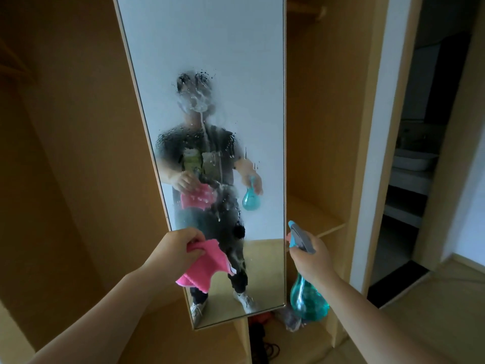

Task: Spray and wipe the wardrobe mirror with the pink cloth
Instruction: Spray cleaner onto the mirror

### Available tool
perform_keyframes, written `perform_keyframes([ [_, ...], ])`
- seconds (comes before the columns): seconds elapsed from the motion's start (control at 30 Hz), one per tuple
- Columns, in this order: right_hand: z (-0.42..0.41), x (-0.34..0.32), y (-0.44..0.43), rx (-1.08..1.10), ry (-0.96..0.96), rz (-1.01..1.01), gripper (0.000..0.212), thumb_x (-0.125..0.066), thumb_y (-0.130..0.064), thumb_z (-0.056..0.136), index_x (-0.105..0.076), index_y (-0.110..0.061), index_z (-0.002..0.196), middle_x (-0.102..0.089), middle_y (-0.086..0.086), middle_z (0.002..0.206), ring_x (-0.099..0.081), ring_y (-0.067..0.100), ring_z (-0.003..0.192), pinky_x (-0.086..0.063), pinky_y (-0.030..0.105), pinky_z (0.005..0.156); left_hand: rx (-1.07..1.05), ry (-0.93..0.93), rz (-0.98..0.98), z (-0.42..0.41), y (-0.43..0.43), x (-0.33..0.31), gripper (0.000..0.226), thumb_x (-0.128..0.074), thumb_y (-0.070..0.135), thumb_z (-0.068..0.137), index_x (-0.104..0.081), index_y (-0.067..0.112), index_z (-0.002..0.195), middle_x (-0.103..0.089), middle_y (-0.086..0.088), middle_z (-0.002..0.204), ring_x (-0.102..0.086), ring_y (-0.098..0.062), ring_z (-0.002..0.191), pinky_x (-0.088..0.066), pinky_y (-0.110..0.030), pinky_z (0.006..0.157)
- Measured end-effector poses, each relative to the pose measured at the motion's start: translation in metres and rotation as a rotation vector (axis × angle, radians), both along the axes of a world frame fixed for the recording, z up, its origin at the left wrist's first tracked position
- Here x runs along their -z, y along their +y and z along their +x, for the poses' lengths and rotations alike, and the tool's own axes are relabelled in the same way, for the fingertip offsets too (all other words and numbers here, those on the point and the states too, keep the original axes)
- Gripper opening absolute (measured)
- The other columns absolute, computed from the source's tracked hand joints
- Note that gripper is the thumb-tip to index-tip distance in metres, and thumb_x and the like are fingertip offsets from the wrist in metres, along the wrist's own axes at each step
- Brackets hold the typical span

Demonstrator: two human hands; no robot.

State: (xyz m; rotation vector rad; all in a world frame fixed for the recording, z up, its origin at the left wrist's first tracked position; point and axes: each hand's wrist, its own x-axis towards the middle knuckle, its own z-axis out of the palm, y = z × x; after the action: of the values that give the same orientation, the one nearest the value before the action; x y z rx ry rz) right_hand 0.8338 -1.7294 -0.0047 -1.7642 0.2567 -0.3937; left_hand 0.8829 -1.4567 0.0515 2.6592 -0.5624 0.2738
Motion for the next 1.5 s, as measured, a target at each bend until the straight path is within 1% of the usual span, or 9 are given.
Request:
perform_keyframes([
  [0.13,-0.002,0.008,-0.007,0.02,0.022,-0.001,0.032,-0.049,0.001,0.09,-0.06,-0.021,0.111,-0.062,0.024,0.109,-0.046,0.02,0.066,-0.037,0.023,0.051,-0.011,0.022,0.007,0.0,-0.001,0.008,0.021,-0.063,0.017,0.088,-0.058,0.037,0.088,-0.061,0.017,0.087,-0.056,-0.003,0.081,-0.039,-0.013,0.064],
  [0.3,-0.003,0.02,-0.011,0.021,0.039,-0.022,0.03,-0.05,-0.001,0.09,-0.058,-0.027,0.103,-0.064,0.023,0.102,-0.047,0.022,0.065,-0.039,0.026,0.051,-0.009,0.037,0.014,-0.003,-0.002,0.015,0.02,-0.063,0.015,0.089,-0.059,0.035,0.088,-0.06,0.019,0.084,-0.056,-0.004,0.08,-0.039,-0.015,0.064],
  [0.47,-0.005,0.041,-0.015,0.032,0.103,-0.032,0.016,-0.051,-0.004,0.089,-0.059,-0.017,0.089,-0.048,0.008,0.065,-0.041,0.016,0.052,-0.035,0.025,0.046,-0.009,0.053,0.022,-0.004,-0.002,0.026,0.022,-0.062,0.015,0.088,-0.058,0.036,0.087,-0.063,0.016,0.085,-0.057,-0.006,0.081,-0.039,-0.016,0.064],
  [0.63,-0.006,0.079,-0.016,0.057,0.19,-0.072,0.007,-0.053,-0.007,0.089,-0.057,-0.011,0.084,-0.047,0.003,0.063,-0.042,0.016,0.052,-0.034,0.027,0.048,-0.013,0.079,0.045,-0.004,-0.001,0.043,0.021,-0.061,0.016,0.089,-0.057,0.037,0.088,-0.061,0.017,0.085,-0.056,-0.005,0.081,-0.039,-0.013,0.064],
  [0.77,-0.006,0.095,-0.017,0.025,0.266,-0.05,0.021,-0.05,-0.005,0.09,-0.06,-0.022,0.098,-0.062,-0.001,0.084,-0.051,0.016,0.057,-0.037,0.022,0.049,-0.017,0.091,0.06,-0.004,-0.001,0.055,0.02,-0.061,0.017,0.09,-0.058,0.037,0.09,-0.061,0.018,0.085,-0.056,-0.002,0.081,-0.039,-0.009,0.064],
  [0.93,-0.006,0.113,-0.014,-0.024,0.323,-0.058,0.032,-0.046,-0.004,0.089,-0.059,-0.03,0.102,-0.055,0.005,0.072,-0.045,0.014,0.05,-0.036,0.022,0.045,-0.034,0.12,0.053,-0.002,0.002,0.069,0.022,-0.061,0.016,0.09,-0.059,0.038,0.089,-0.062,0.017,0.085,-0.056,0.0,0.079,-0.04,-0.008,0.062],
  [1.13,-0.001,0.126,-0.003,-0.045,0.348,-0.07,0.028,-0.05,-0.007,0.088,-0.061,-0.03,0.1,-0.066,0.006,0.086,-0.059,0.017,0.063,-0.044,0.023,0.055,-0.057,0.176,0.058,-0.001,0.006,0.091,0.017,-0.064,0.016,0.089,-0.064,0.033,0.095,-0.062,0.015,0.086,-0.056,0.0,0.079,-0.041,-0.008,0.061],
  [1.37,0.003,0.126,0.016,-0.146,0.282,-0.178,0.024,-0.05,-0.004,0.088,-0.06,-0.024,0.095,-0.051,-0.002,0.065,-0.045,0.011,0.048,-0.036,0.018,0.046,-0.098,0.205,0.05,-0.006,0.022,0.101,0.017,-0.065,0.018,0.089,-0.065,0.029,0.102,-0.063,0.013,0.091,-0.057,-0.004,0.082,-0.039,-0.007,0.06],
  [1.5,0.006,0.124,0.026,-0.14,0.264,-0.191,0.014,-0.055,-0.012,0.089,-0.062,-0.024,0.088,-0.057,-0.002,0.065,-0.054,0.014,0.057,-0.045,0.028,0.058,-0.127,0.205,0.022,-0.009,0.032,0.101,0.019,-0.065,0.019,0.089,-0.066,0.028,0.106,-0.065,0.013,0.094,-0.057,-0.003,0.084,-0.04,-0.008,0.062],
])
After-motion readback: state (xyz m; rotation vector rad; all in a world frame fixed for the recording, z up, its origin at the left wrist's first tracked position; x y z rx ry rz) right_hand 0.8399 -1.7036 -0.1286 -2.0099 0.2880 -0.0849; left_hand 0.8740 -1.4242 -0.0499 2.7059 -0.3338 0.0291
